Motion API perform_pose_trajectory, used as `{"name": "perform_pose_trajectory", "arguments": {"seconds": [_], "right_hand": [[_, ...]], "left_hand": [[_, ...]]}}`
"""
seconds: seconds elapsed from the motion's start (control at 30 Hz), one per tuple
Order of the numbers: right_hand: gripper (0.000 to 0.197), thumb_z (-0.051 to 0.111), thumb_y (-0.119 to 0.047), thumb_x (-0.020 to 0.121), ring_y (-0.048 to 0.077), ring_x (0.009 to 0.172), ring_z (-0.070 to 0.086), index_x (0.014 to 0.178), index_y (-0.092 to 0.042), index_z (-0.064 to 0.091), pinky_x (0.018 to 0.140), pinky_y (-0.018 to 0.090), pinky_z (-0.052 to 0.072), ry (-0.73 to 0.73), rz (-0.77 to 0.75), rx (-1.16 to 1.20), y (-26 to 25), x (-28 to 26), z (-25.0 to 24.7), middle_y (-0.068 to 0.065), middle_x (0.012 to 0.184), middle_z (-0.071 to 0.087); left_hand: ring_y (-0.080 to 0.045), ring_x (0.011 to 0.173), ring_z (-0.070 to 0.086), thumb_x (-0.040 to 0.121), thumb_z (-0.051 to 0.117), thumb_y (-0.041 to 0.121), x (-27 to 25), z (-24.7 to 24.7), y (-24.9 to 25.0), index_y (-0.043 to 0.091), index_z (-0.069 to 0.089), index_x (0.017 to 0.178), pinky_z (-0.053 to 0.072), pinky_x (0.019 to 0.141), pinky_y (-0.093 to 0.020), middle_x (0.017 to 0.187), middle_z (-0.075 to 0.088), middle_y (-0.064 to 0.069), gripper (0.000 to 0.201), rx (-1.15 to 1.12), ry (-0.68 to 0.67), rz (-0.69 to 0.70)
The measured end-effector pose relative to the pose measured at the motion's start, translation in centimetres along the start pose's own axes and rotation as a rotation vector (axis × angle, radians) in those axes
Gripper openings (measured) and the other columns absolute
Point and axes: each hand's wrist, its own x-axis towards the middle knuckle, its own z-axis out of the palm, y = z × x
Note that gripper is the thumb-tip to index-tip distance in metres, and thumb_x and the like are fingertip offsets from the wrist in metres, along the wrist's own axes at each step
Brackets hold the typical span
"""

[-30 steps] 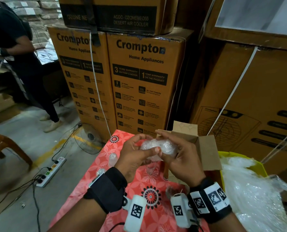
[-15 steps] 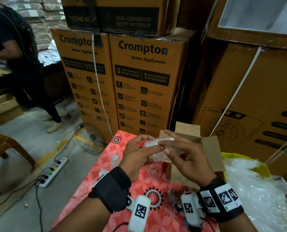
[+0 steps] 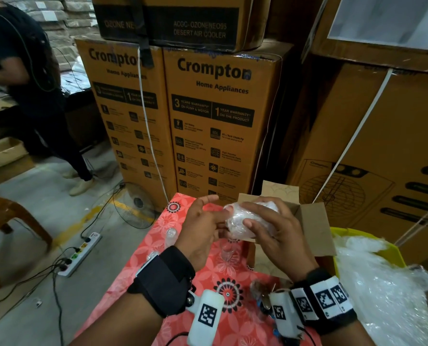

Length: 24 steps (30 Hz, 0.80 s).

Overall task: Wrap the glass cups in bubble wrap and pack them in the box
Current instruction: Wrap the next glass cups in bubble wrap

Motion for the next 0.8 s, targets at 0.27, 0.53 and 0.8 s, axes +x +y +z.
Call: {"name": "perform_pose_trajectory", "arguments": {"seconds": [0.27, 0.53, 0.8], "right_hand": [[0.033, 0.072, -0.036, 0.097, 0.008, 0.120, 0.058, 0.128, -0.027, 0.075, 0.094, 0.023, 0.054, 0.096, -0.062, -0.027, -0.1, 0.9, -0.3, -0.001, 0.125, 0.057], [0.031, 0.076, -0.016, 0.094, 0.015, 0.122, 0.058, 0.126, -0.017, 0.076, 0.098, 0.020, 0.050, 0.181, -0.171, 0.014, -1.5, 0.7, -0.1, 0.008, 0.127, 0.055], [0.044, 0.081, -0.003, 0.089, 0.021, 0.119, 0.058, 0.127, -0.025, 0.075, 0.087, 0.038, 0.061, 0.094, -0.107, -0.187, -1.2, 0.1, 0.7, 0.004, 0.129, 0.055]], "left_hand": [[-0.020, 0.075, 0.066, 0.101, 0.066, 0.002, 0.0, 0.0, -0.1, -0.002, 0.072, 0.113, 0.059, 0.073, -0.033, 0.094, 0.067, -0.014, 0.015, -0.076, -0.062, -0.038], [-0.021, 0.072, 0.070, 0.097, 0.065, -0.006, 0.4, -0.2, 0.2, -0.002, 0.076, 0.108, 0.060, 0.065, -0.026, 0.098, 0.076, -0.019, 0.016, -0.128, -0.057, -0.083], [-0.032, 0.094, 0.063, 0.104, 0.053, 0.001, 0.2, -0.5, 0.0, -0.010, 0.074, 0.118, 0.056, 0.077, -0.034, 0.108, 0.074, -0.022, 0.027, 0.003, -0.116, -0.060]]}}
